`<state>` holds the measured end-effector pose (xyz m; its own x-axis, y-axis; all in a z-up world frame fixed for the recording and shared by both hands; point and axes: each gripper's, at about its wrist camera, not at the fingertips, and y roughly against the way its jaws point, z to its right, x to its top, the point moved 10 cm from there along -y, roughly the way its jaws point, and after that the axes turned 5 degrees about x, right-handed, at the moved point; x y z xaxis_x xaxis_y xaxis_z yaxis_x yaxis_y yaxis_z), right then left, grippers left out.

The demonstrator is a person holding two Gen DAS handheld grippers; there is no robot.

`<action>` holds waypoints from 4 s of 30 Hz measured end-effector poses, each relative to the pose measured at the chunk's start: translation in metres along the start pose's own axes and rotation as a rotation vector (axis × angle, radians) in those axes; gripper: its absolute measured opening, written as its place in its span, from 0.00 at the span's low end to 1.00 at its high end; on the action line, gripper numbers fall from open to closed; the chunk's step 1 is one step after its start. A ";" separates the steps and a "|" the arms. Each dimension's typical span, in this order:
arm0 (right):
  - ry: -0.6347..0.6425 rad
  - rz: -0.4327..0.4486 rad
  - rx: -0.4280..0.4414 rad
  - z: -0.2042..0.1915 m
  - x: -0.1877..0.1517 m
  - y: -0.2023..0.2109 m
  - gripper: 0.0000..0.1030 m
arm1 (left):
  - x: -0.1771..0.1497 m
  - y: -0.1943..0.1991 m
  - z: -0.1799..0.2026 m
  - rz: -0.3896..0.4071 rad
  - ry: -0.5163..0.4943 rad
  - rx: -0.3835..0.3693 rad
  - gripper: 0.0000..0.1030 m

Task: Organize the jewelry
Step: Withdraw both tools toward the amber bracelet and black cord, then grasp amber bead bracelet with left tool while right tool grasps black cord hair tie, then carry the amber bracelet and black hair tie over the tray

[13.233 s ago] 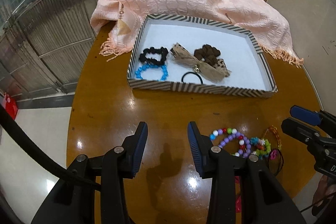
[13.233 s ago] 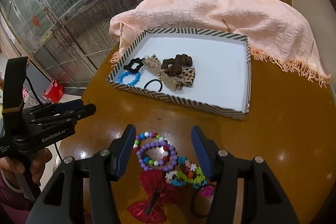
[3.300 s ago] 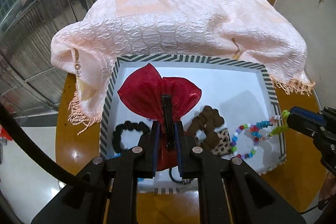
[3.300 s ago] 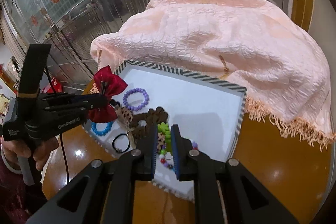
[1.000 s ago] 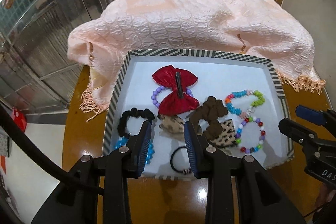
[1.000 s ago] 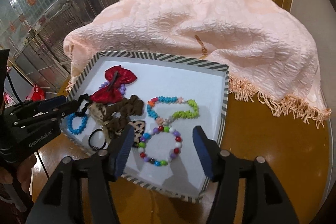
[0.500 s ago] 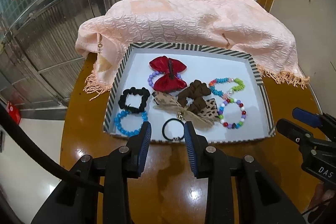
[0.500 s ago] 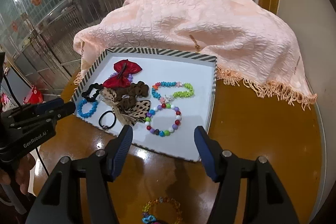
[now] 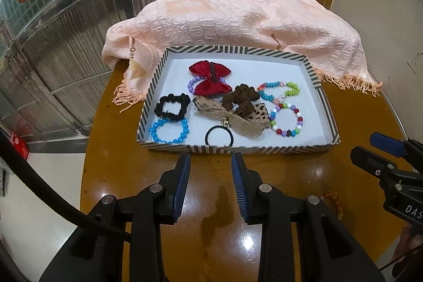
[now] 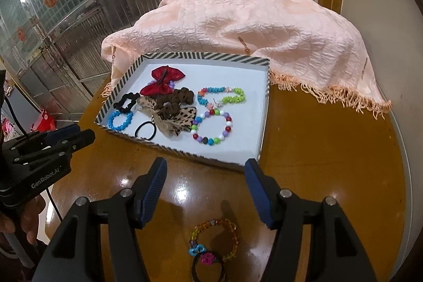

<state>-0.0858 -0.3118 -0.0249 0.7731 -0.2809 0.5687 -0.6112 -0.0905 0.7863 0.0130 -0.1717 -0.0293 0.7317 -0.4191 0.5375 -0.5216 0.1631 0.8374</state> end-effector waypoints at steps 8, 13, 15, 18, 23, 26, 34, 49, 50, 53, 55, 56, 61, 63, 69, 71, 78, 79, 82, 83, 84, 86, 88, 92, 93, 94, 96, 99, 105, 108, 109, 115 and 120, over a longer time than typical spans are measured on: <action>0.000 -0.005 -0.014 0.001 -0.025 0.010 0.62 | -0.016 0.008 0.013 -0.003 -0.033 -0.014 0.25; -0.008 -0.007 -0.037 0.007 -0.041 0.016 0.62 | -0.024 0.008 0.023 -0.011 -0.058 -0.027 0.25; -0.016 -0.007 -0.038 0.010 -0.045 0.018 0.62 | -0.026 0.009 0.026 -0.013 -0.067 -0.030 0.25; -0.026 -0.012 -0.050 0.015 -0.051 0.020 0.62 | -0.028 0.009 0.030 -0.013 -0.076 -0.035 0.25; -0.051 -0.008 -0.069 0.025 -0.059 0.026 0.62 | -0.034 0.009 0.034 -0.017 -0.088 -0.046 0.25; -0.064 -0.011 -0.090 0.035 -0.062 0.028 0.62 | -0.039 0.007 0.037 -0.030 -0.094 -0.058 0.25; -0.116 -0.037 -0.118 0.060 -0.078 0.027 0.62 | -0.060 -0.001 0.054 -0.105 -0.110 -0.166 0.25; -0.049 -0.177 -0.079 0.055 -0.107 -0.034 0.53 | -0.082 -0.012 0.066 -0.179 -0.144 -0.210 0.25; -0.046 -0.181 -0.081 0.055 -0.107 -0.036 0.53 | -0.083 -0.011 0.068 -0.183 -0.150 -0.216 0.25; -0.050 -0.181 -0.087 0.059 -0.105 -0.035 0.53 | -0.091 -0.007 0.077 -0.203 -0.173 -0.259 0.25; -0.060 -0.171 -0.073 0.061 -0.101 -0.031 0.53 | -0.098 -0.005 0.084 -0.220 -0.185 -0.288 0.25; -0.057 -0.170 -0.058 0.060 -0.100 -0.029 0.53 | -0.100 -0.005 0.086 -0.228 -0.188 -0.297 0.25; -0.005 -0.194 -0.040 0.051 -0.103 -0.029 0.53 | -0.116 -0.006 0.099 -0.279 -0.203 -0.346 0.25; 0.004 -0.214 -0.046 0.050 -0.108 -0.030 0.53 | -0.118 -0.007 0.098 -0.278 -0.205 -0.339 0.25; 0.006 -0.238 0.018 0.038 -0.133 -0.013 0.52 | -0.112 -0.015 0.086 -0.278 -0.165 -0.314 0.25; 0.011 -0.244 0.019 0.035 -0.141 -0.013 0.45 | -0.110 -0.017 0.087 -0.283 -0.157 -0.319 0.25; 0.060 -0.229 -0.005 0.025 -0.153 -0.024 0.10 | -0.102 -0.021 0.102 -0.286 -0.169 -0.337 0.25; 0.053 -0.233 0.004 0.024 -0.154 -0.024 0.04 | -0.101 -0.022 0.104 -0.286 -0.172 -0.336 0.25; 0.038 -0.200 -0.012 0.031 -0.148 -0.011 0.03 | -0.096 -0.025 0.111 -0.285 -0.186 -0.340 0.25; 0.029 -0.189 -0.013 0.035 -0.145 -0.006 0.03 | -0.095 -0.025 0.114 -0.285 -0.191 -0.342 0.25; 0.014 -0.172 -0.020 0.041 -0.141 0.001 0.03 | -0.094 -0.027 0.117 -0.286 -0.196 -0.343 0.25; -0.009 -0.157 -0.037 0.054 -0.135 0.010 0.03 | -0.092 -0.028 0.127 -0.291 -0.209 -0.356 0.25; -0.042 -0.138 -0.049 0.070 -0.130 0.019 0.03 | -0.091 -0.030 0.139 -0.293 -0.230 -0.369 0.28; -0.107 -0.110 -0.056 0.092 -0.126 0.028 0.03 | -0.093 -0.036 0.158 -0.298 -0.282 -0.359 0.29; -0.117 -0.105 -0.058 0.096 -0.125 0.031 0.03 | -0.093 -0.039 0.162 -0.298 -0.293 -0.343 0.29; -0.126 -0.102 -0.057 0.100 -0.125 0.032 0.03 | -0.095 -0.042 0.166 -0.303 -0.307 -0.329 0.29; -0.135 -0.098 -0.055 0.103 -0.124 0.032 0.03 | -0.098 -0.049 0.171 -0.320 -0.327 -0.299 0.29; -0.151 -0.087 -0.047 0.107 -0.121 0.034 0.03 | -0.097 -0.054 0.178 -0.300 -0.344 -0.283 0.26; -0.167 -0.070 -0.028 0.110 -0.110 0.035 0.03 | -0.097 -0.055 0.180 -0.309 -0.331 -0.322 0.03; -0.156 -0.067 -0.020 0.108 -0.102 0.033 0.03 | -0.092 -0.047 0.174 -0.296 -0.307 -0.340 0.03; -0.153 -0.065 -0.018 0.107 -0.100 0.032 0.03 | -0.090 -0.042 0.172 -0.289 -0.297 -0.350 0.03; -0.118 -0.044 0.001 0.096 -0.077 0.030 0.03 | -0.061 -0.019 0.155 -0.232 -0.256 -0.386 0.03; -0.085 -0.022 0.023 0.082 -0.054 0.028 0.03 | -0.038 -0.009 0.129 -0.184 -0.219 -0.363 0.03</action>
<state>-0.1582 -0.3777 -0.0532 0.7695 -0.3588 0.5283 -0.5991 -0.1188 0.7918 -0.0665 -0.2723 -0.0696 0.6673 -0.6433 0.3753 -0.1754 0.3539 0.9187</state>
